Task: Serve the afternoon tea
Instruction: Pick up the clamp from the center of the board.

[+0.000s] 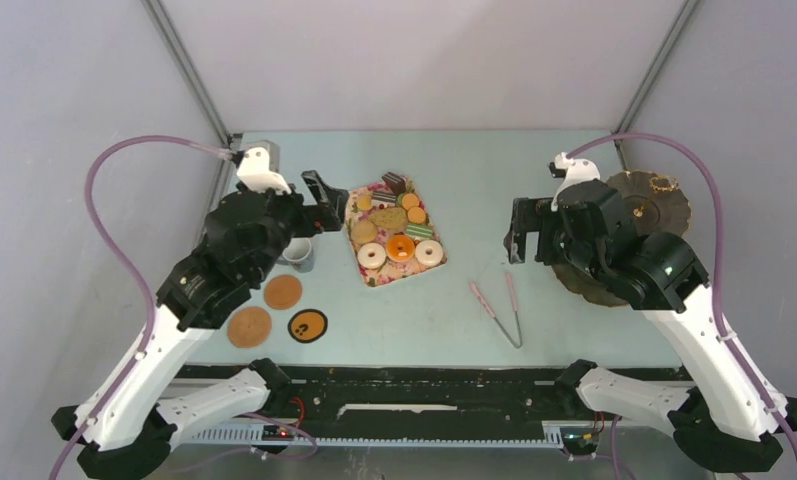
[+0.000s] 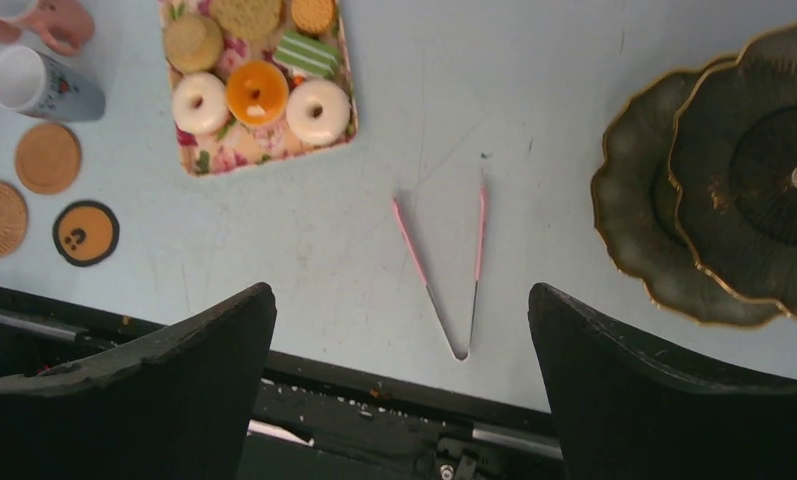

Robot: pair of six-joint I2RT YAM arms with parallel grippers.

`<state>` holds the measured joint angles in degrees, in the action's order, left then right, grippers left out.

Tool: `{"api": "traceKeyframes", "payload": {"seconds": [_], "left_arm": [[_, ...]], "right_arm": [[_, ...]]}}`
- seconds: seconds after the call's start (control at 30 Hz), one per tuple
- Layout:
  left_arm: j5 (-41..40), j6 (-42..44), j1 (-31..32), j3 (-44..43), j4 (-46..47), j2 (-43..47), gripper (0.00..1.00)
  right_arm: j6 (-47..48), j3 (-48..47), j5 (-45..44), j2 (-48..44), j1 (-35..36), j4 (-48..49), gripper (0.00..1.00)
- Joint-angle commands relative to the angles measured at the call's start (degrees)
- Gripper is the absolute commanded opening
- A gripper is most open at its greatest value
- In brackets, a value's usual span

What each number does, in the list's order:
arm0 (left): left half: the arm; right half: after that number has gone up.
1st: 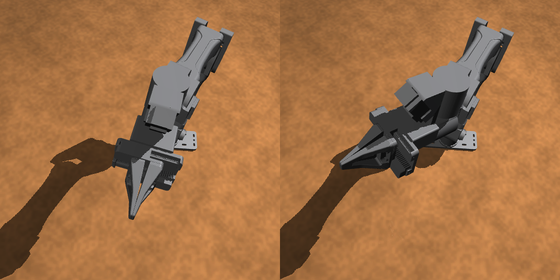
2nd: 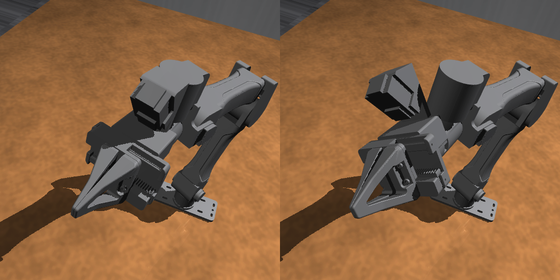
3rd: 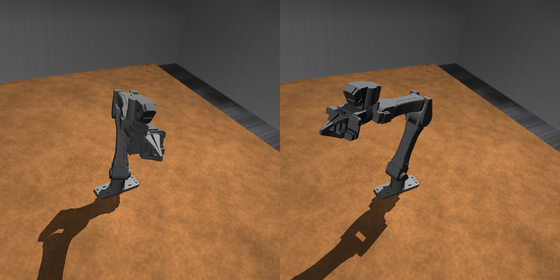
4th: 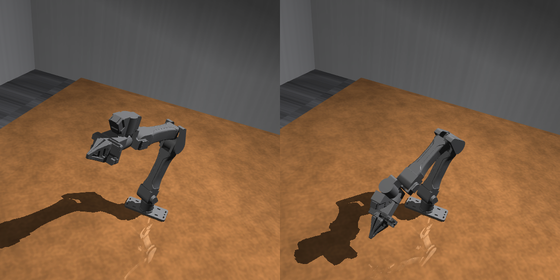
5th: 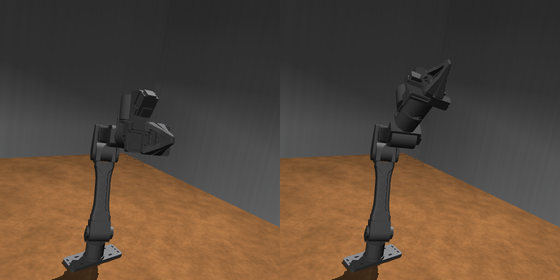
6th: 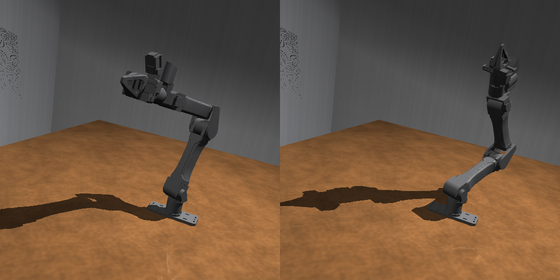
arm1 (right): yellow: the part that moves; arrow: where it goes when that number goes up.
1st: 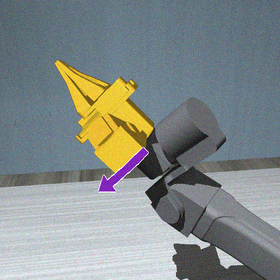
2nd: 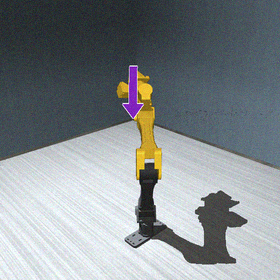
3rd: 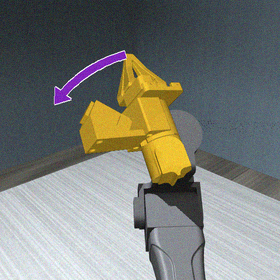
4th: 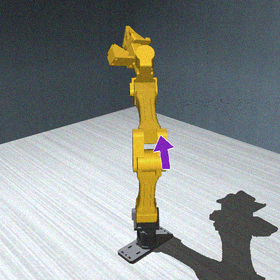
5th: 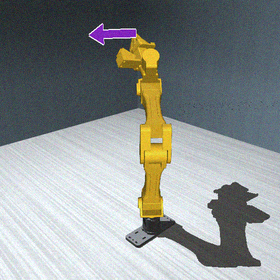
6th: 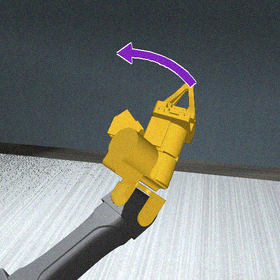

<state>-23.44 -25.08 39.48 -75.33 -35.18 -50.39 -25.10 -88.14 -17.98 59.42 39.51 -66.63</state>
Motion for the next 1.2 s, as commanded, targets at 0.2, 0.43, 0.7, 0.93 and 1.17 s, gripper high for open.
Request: {"api": "traceKeyframes", "payload": {"seconds": [0.2, 0.43, 0.7, 0.93, 1.17], "left_arm": [[3.3, -9.0, 2.0, 5.9, 2.6, 0.2, 0.98], [6.1, -13.7, 2.1, 7.0, -1.1, -1.1, 0.98], [8.8, -15.8, 2.1, 9.6, -0.6, 0.1, 0.98], [10.7, -15.5, 2.1, 10.3, 0.4, -0.4, 0.97], [14.9, -15.1, 2.1, 9.2, 1.6, -4.2, 0.96]], "right_arm": [[-5.7, 20.9, 16.9, 1.4, 0.3, 9.1, 1.0], [-15.2, 31.9, 1.4, 11.5, -0.2, 8.8, 1.0], [-21.2, 39.9, -7.5, 15.6, -0.8, 18.1, 0.88], [-18.0, 46.0, -5.5, 15.6, -5.3, 27.4, 0.7], [-12.8, 48.6, -1.3, 19.8, -6.4, 34.9, 0.49]]}}
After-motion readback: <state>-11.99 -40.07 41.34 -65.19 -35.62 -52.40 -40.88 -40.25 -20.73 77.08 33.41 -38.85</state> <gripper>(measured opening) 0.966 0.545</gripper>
